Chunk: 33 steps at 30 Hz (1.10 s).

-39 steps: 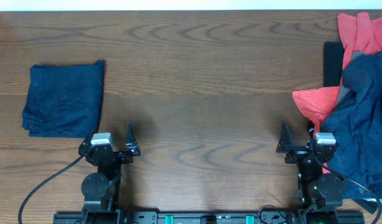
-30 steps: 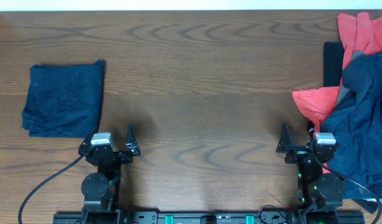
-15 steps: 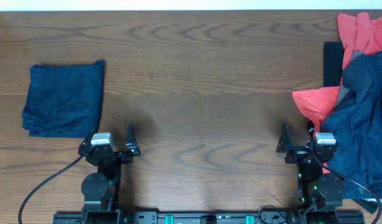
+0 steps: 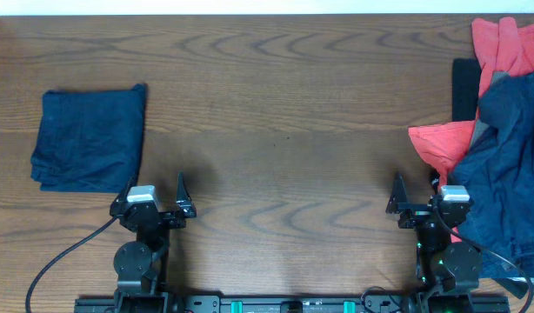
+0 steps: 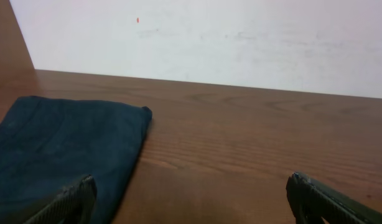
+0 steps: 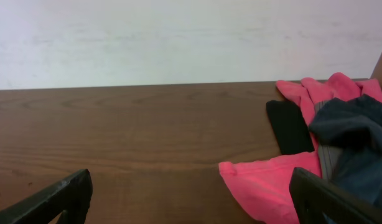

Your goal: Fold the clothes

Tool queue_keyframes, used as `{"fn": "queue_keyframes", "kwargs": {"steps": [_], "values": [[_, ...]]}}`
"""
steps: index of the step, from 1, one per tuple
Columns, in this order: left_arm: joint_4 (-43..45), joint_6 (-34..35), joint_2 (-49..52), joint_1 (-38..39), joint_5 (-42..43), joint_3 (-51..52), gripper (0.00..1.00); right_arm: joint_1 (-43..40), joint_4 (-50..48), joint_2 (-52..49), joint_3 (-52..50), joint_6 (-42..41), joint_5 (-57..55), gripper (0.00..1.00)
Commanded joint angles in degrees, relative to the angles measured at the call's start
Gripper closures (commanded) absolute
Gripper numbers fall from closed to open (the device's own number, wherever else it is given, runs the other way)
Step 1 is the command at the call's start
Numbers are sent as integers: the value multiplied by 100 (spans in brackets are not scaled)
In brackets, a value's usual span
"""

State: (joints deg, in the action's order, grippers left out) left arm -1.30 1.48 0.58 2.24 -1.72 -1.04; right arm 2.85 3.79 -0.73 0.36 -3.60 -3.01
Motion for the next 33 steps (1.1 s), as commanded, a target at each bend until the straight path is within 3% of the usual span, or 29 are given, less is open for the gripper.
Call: {"fn": "queue_keyframes", "kwargs": {"steps": [1,17,24,30,33], "values": [[-262,-13,-35,-28,-111,81,2,-44,24,2,-4,70,7,1],[-188,-9,-35,-28,234,81,2,-44,24,4,-4,-205,264,1],[-254,485,4,-31,396,52,2,-44,39,-2,20,-623,391,1],[-284,487,411,-31,1178,-402,2,-44,435,-7,341,-621,101,1],[-564,481,852,-31,1167,-839,2,-44,737,-85,595,-621,-188,1]]}}
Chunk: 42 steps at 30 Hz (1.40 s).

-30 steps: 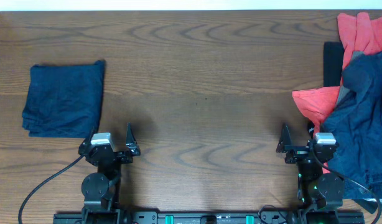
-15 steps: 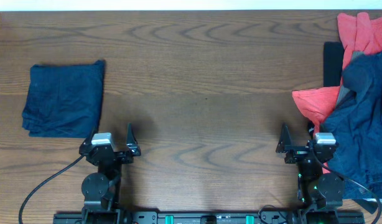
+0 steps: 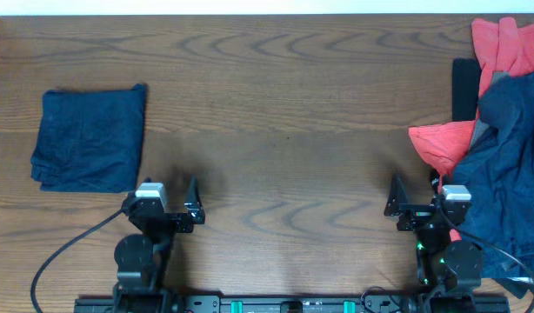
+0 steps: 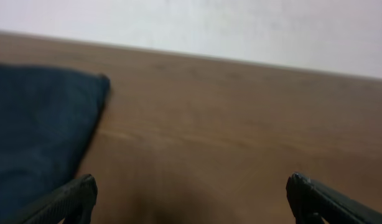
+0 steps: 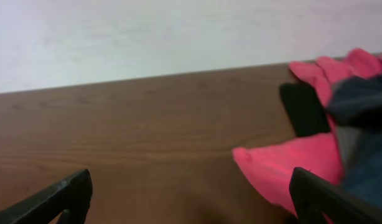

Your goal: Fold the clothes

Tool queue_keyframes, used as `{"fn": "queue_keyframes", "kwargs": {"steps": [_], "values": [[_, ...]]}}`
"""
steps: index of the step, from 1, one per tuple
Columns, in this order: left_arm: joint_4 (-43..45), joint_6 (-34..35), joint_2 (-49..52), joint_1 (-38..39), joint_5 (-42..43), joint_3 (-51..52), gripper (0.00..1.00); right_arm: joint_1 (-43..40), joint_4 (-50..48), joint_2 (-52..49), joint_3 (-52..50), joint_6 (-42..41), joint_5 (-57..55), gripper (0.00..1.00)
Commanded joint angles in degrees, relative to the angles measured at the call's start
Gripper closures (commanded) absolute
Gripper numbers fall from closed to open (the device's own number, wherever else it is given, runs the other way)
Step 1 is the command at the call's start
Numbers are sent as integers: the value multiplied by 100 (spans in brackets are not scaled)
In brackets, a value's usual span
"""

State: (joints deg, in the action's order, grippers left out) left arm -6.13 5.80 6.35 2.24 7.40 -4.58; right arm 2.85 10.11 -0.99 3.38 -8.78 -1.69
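A navy garment lies folded at the table's left, and shows blurred at the left of the left wrist view. A loose pile at the right edge holds a red garment, a dark blue garment and a black piece. My left gripper stands open just right of and nearer than the folded garment, empty. My right gripper stands open beside the red garment's near corner, nothing between its fingers.
The wooden table stretches between the folded garment and the pile. A pale wall runs along its far edge. The arm bases and cables sit at the near edge.
My left gripper has shifted a little to the right, away from the folded navy garment. The right gripper has turned slightly left. Both remain open and empty; the clothes have not moved.
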Motion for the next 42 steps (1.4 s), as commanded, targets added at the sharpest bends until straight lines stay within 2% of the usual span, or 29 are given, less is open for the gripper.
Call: {"fn": "queue_keyframes", "kwargs": {"steps": [1,8,14,18,23,28,30,34,42], "values": [[-221,46,498,-31,245,-675,2,-44,177,-136,398,-103,-420,1],[-920,48,2111,-31,251,-1838,2,-44,306,-1244,1163,-35,-581,1],[-2033,46,3534,-31,249,-3029,2,-44,927,-3084,2253,-35,-540,1],[-2863,48,4146,-31,249,-3687,2,-44,1567,-4391,3102,127,-538,1],[-3333,50,4439,-31,249,-4068,2,-44,2559,-5810,4186,531,-544,1],[-3377,50,4439,-31,247,-4065,2,-44,2632,-6620,4535,350,90,1],[-3381,50,4439,-31,249,-4068,2,-72,2634,-6828,4527,306,-293,1],[-3416,50,4439,-31,249,-4065,2,-339,2638,-7403,4527,-807,-1882,1],[-3475,50,4439,-31,249,-4065,2,-1060,1954,-8306,4527,-922,-1886,1]]}}
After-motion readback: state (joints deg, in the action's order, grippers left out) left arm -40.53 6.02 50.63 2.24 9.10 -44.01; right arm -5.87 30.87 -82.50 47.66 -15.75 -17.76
